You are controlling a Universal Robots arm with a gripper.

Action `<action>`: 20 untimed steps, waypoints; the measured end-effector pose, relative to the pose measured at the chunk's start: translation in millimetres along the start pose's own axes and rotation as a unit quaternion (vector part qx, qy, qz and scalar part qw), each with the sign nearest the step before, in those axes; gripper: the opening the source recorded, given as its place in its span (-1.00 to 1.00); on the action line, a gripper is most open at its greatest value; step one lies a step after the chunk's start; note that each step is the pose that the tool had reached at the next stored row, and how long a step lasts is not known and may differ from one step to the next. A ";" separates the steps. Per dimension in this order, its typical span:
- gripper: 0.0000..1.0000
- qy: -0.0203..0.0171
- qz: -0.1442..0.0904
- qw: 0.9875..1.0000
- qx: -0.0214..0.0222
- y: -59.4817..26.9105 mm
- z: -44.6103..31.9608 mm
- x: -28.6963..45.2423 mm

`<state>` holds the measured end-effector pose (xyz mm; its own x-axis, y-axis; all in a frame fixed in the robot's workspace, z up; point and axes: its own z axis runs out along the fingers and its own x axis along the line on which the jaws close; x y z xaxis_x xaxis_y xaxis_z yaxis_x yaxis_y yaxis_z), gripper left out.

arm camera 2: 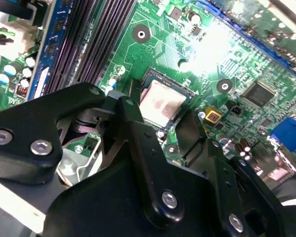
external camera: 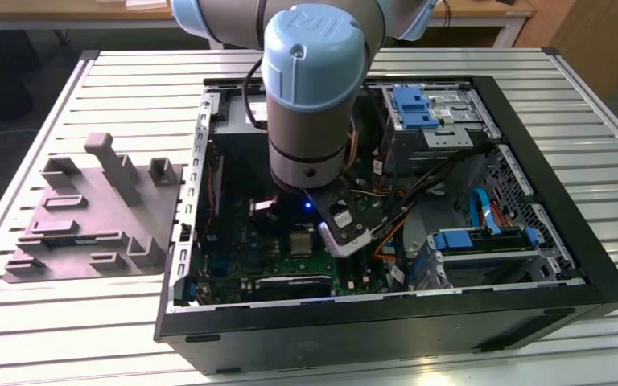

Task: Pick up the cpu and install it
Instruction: 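Place the cpu into insertion slot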

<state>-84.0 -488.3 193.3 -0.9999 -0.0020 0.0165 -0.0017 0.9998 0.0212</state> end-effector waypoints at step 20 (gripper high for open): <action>-0.79 0.000 0.000 1.000 0.000 0.4 -16.1 0.2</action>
<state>-84.0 -488.3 209.4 -0.9999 -0.0021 0.0167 -0.0018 0.9998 0.0215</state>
